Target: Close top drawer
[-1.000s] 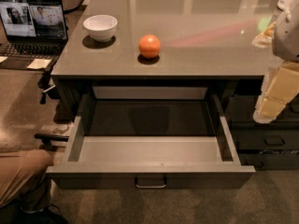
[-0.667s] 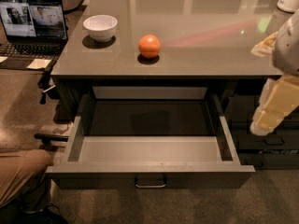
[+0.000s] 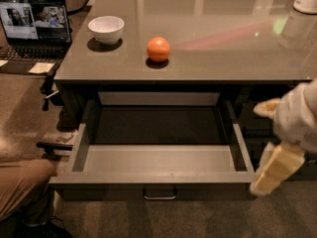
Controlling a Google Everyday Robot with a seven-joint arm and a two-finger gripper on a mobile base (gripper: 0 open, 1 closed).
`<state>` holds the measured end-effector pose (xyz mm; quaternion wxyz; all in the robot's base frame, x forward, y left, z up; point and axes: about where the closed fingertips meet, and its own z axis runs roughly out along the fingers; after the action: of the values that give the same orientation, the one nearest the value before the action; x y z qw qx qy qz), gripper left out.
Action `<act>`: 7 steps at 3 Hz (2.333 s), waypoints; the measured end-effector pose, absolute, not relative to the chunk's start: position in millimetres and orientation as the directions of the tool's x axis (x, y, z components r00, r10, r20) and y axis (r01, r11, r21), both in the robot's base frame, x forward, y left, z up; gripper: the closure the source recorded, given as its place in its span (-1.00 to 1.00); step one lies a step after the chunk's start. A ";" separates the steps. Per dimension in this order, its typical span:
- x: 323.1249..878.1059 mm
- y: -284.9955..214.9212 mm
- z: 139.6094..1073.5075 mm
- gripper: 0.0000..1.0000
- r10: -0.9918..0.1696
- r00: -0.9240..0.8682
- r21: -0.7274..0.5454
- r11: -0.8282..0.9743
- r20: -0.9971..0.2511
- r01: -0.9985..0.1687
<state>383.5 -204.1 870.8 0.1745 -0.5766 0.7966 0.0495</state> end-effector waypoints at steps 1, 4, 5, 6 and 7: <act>360.6 -207.1 797.1 -0.64 -0.876 -0.323 -0.030 0.356 -0.359 -0.934; 329.5 -212.9 666.5 0.76 -0.837 -0.425 0.130 0.406 -0.345 -0.905; 345.8 -213.2 642.3 0.72 -0.842 -0.425 0.134 0.404 -0.332 -0.905; 365.0 -211.9 632.3 0.27 -0.853 -0.410 0.126 0.391 -0.322 -0.912; 363.9 -211.8 632.6 -0.21 -0.853 -0.410 0.125 0.391 -0.322 -0.912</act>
Offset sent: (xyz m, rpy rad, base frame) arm -0.0723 -0.0128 -0.2002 0.1416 0.2435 -0.0914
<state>363.9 -211.8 632.6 0.1030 -0.5333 0.8275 0.1422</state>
